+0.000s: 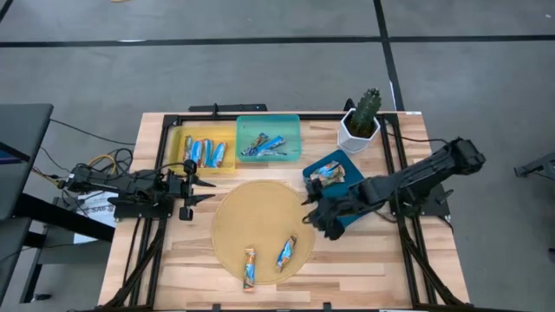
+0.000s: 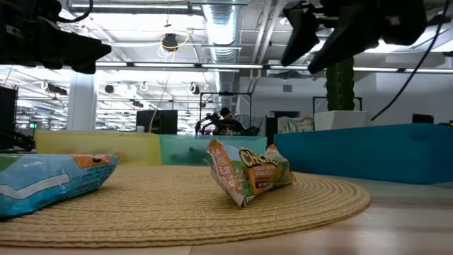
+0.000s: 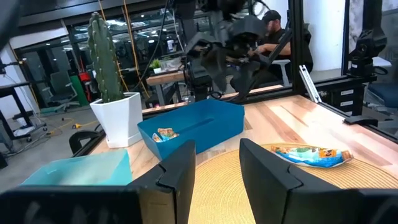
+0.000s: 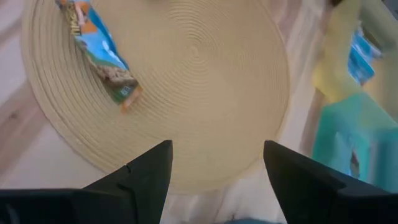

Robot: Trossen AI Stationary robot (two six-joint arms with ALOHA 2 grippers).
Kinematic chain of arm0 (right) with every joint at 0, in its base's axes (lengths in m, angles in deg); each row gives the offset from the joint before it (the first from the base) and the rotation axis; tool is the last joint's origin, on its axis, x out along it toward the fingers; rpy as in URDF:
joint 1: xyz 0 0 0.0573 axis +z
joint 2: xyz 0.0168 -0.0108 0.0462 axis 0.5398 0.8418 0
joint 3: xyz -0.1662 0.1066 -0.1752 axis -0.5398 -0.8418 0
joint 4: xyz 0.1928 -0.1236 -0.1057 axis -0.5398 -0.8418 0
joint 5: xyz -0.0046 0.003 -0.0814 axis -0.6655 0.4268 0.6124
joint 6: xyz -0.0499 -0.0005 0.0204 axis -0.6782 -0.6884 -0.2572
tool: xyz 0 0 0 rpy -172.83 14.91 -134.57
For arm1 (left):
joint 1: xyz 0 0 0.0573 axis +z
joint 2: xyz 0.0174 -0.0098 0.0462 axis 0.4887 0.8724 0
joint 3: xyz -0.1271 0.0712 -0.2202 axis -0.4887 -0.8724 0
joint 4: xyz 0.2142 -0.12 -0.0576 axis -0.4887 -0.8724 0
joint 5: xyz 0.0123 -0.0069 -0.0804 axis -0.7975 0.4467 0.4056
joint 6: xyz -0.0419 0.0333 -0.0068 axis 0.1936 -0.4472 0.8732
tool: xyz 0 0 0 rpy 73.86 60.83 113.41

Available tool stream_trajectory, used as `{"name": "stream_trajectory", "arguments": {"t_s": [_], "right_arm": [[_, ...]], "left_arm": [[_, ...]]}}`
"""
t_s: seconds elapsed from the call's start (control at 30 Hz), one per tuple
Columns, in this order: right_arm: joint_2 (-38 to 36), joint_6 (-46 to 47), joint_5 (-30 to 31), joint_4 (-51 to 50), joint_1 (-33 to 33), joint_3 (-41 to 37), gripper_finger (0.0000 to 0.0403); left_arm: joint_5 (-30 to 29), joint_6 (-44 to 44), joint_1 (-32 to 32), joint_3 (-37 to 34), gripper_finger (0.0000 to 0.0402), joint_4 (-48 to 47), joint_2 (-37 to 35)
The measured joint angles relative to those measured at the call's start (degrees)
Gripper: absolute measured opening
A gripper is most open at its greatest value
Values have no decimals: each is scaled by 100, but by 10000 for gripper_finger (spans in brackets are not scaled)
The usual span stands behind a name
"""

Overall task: Pick and place Granola Bars by type
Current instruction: Put the right yellow granola bar into the blue bin

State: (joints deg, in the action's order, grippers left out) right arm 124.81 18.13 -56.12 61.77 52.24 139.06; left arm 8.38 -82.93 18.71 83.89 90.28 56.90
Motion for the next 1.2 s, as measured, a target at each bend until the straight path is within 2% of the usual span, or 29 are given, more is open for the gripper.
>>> {"name": "stream_trajectory", "arguments": {"t_s": [0.43, 0.83, 1.0, 1.2], "right_arm": [[1483, -19, -16, -346, 531, 1330, 244], [2869, -103, -341, -711, 871, 2124, 244], [3249, -500, -303, -660, 934, 2346, 244], [3238, -510, -293, -701, 918, 2403, 244]], "left_arm": [[0, 52, 0, 0, 119, 0, 0], [0, 15, -1, 0, 119, 0, -2], [0, 38, -1, 1, 119, -2, 1], [25, 51, -1, 0, 119, -6, 21]]}}
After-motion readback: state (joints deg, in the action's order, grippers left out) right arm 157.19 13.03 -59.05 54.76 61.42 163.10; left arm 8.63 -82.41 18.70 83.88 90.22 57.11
